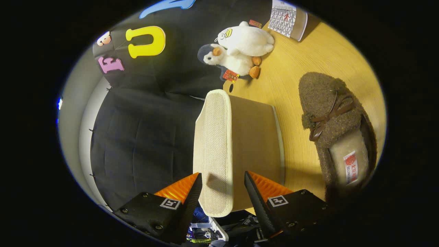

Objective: Open the storage box then place both shoes into the box .Put the left shoe in first, then the right shoe, with the right side of both shoes facing outward in a uniform manner.

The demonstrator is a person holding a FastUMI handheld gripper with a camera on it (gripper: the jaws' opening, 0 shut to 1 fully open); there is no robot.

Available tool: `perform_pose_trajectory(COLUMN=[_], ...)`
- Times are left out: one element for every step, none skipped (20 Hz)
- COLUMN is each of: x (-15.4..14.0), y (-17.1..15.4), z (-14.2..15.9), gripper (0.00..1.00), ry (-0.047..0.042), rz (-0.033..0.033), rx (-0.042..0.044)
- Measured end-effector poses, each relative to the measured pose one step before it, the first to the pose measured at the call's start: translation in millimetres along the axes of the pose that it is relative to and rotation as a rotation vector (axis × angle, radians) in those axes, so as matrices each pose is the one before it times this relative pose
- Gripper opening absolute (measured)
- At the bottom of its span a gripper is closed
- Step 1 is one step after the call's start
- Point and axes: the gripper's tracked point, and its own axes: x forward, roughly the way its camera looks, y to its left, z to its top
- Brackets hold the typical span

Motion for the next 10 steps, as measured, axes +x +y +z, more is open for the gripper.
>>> perform_pose_trajectory(x=[1.06,-1.57,6.04,-4.33,-9.75,8.49,-4.19,14.89,-2.88,-14.57], y=[5.2,-1.92,2.84,4.52,2.34,6.1,4.79,-5.56,-0.7,5.83], z=[-0.39,5.05,-3.01,0.75,4.18,-1.06,-0.71,1.74,-1.85,4.58], gripper=[0.77,0.68,0.53,0.43,0.43,0.15,0.15,0.15,0.09,0.04], ry=[-0.00003,-0.01102,0.00871,0.01162,-0.01477,0.00692,0.01023,-0.00854,-0.00025,0.00576], rz=[0.01048,-0.02695,0.01013,0.01667,-0.00647,0.01848,0.01366,-0.04657,0.01086,-0.00117], rx=[-0.02106,-0.0294,-0.01437,-0.00409,0.00597,0.01558,-0.00167,-0.0214,0.01579,0.00921])
